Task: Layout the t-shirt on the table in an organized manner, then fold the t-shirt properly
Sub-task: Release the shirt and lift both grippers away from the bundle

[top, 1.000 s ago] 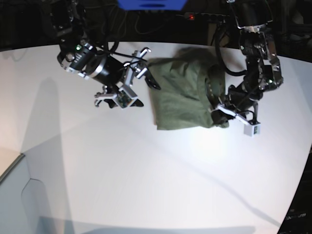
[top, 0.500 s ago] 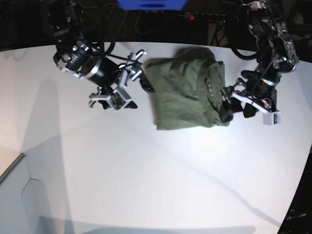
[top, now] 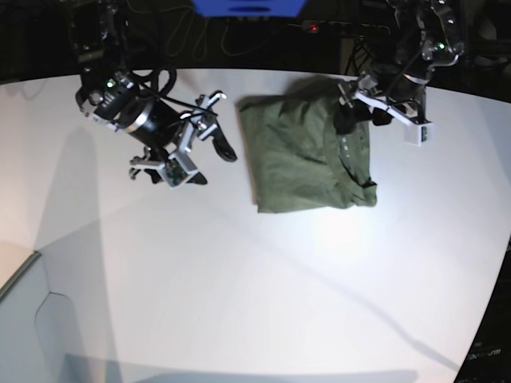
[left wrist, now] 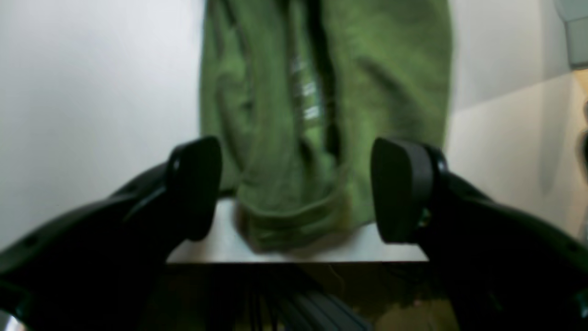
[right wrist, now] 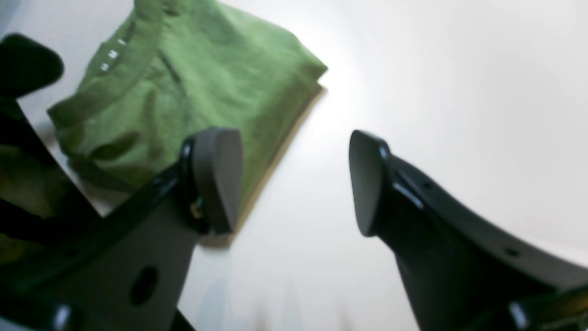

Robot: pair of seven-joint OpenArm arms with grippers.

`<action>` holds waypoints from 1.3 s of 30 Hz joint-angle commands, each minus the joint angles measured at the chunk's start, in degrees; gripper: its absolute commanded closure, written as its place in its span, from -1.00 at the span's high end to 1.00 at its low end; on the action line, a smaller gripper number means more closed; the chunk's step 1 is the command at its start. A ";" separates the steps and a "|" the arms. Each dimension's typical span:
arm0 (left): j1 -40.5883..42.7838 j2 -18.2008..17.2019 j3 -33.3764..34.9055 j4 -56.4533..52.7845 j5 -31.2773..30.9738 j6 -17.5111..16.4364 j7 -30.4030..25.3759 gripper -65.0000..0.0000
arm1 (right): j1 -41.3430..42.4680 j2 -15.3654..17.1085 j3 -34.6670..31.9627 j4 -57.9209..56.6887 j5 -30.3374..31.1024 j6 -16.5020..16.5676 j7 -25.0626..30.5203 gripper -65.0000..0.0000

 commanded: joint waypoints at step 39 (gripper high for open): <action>0.01 -0.62 -1.72 0.65 -0.81 0.22 -0.64 -0.93 | 1.54 -0.02 0.04 0.97 0.96 0.08 1.48 0.13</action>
